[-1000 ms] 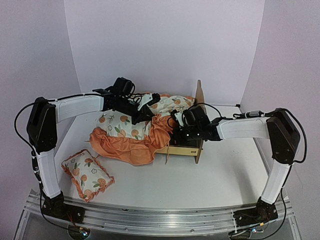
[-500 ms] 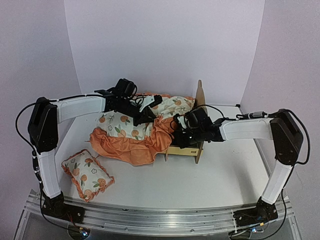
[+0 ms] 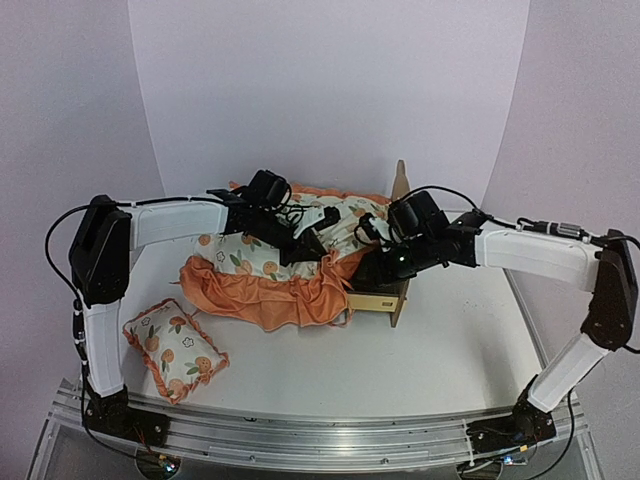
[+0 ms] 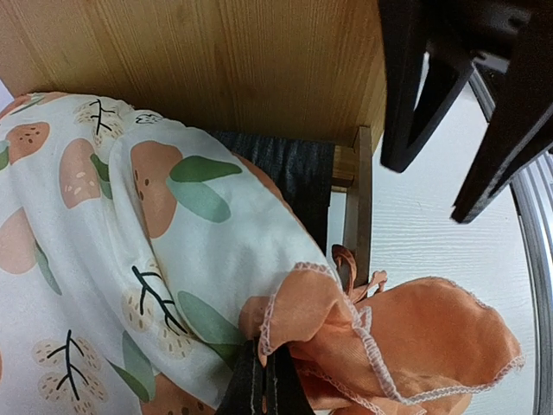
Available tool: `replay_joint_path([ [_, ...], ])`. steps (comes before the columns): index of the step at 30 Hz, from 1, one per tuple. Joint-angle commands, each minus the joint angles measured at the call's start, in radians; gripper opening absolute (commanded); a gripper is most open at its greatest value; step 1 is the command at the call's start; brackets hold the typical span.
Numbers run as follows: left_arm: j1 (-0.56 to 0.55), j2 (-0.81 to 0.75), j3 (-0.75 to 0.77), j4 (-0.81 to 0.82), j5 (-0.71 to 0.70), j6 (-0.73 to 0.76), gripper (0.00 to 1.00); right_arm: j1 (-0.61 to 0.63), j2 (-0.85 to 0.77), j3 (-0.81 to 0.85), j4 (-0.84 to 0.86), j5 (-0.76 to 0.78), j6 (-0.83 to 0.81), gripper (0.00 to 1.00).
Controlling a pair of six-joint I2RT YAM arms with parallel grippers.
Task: Set up the pet bed
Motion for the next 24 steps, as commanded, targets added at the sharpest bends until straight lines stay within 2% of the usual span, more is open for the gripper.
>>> replay_joint_path([
  [1, -0.028, 0.033, 0.048, -0.021, -0.045, -0.005, 0.00, -0.001, -0.121, -0.033, -0.057, -0.020, 0.058, 0.42],
  [7, -0.053, 0.075, 0.080, -0.068, -0.047, 0.003, 0.01, 0.055, -0.209, -0.163, -0.022, 0.023, 0.073, 0.42],
  [11, -0.053, 0.062, 0.105, -0.088, -0.024, 0.013, 0.13, 0.175, -0.258, -0.336, 0.196, 0.161, 0.087, 0.46],
  [14, -0.053, 0.053, 0.134, -0.113, -0.011, 0.025, 0.31, 0.206, -0.246, -0.474, 0.419, 0.231, 0.151, 0.48],
  [18, -0.053, 0.029, 0.193, -0.191, 0.019, 0.065, 0.58, 0.218, -0.174, -0.573, 0.620, 0.302, 0.253, 0.49],
  [21, -0.052, -0.020, 0.200, -0.257, 0.027, 0.140, 0.69, 0.218, -0.119, -0.618, 0.756, 0.309, 0.313, 0.49],
  [24, -0.050, -0.086, 0.143, -0.300, -0.014, 0.208, 0.77, 0.217, -0.086, -0.650, 0.819, 0.334, 0.345, 0.50],
])
